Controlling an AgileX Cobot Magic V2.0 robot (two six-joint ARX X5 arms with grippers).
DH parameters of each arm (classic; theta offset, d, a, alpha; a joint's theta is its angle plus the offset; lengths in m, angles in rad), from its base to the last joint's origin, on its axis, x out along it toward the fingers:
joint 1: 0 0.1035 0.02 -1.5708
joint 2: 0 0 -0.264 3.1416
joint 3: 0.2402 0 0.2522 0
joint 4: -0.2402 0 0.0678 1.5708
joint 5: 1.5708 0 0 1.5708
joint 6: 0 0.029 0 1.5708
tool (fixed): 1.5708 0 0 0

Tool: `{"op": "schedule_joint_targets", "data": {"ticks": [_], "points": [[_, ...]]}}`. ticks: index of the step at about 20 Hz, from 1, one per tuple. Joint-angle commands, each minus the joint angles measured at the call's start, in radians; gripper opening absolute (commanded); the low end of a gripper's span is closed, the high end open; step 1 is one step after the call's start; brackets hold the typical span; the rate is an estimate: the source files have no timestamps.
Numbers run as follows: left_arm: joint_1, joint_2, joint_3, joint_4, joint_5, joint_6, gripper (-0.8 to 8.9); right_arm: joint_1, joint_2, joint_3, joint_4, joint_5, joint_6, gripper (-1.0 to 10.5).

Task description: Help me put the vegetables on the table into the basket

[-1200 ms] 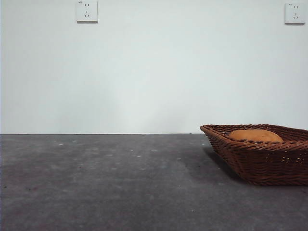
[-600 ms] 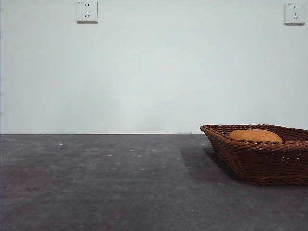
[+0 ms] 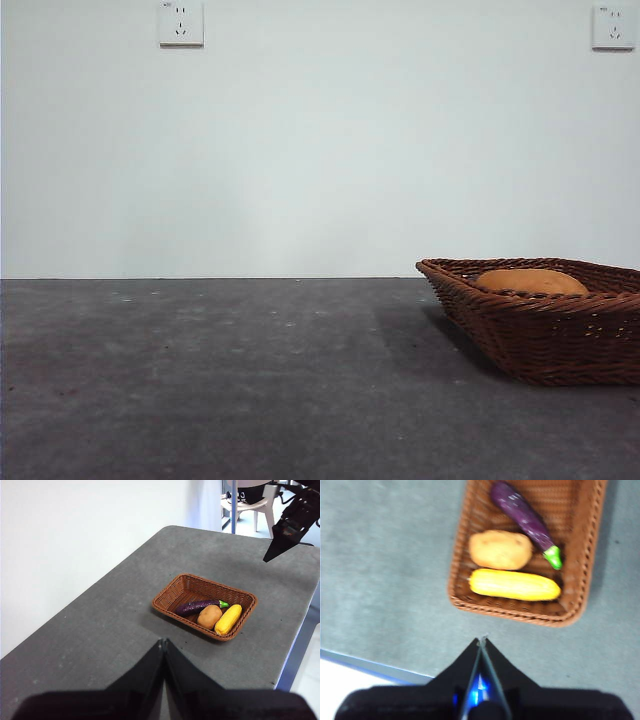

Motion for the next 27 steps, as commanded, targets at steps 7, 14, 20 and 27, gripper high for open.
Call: {"op": "schedule_joint_targets", "data": {"ticks": [7,14,20,27], "points": [[0.003,0.009,0.001,0.001,0.002,-0.023,-0.04,0.000,0.122,-0.003,0.001,0.106,-0.005,0.0],[0.039,0.001,0.001,0.045,-0.048,-0.019,-0.04,0.000,0.158,-0.003,0.280,0.133,-0.005,0.0],[0.397,-0.153,-0.198,0.343,0.150,0.157,-0.04,0.000,0.161,-0.003,0.529,0.133,-0.005,0.0],[0.636,-0.510,-1.009,1.025,0.209,0.092,-0.04,0.000,0.161,-0.003,0.600,0.133,-0.005,0.0]]}}
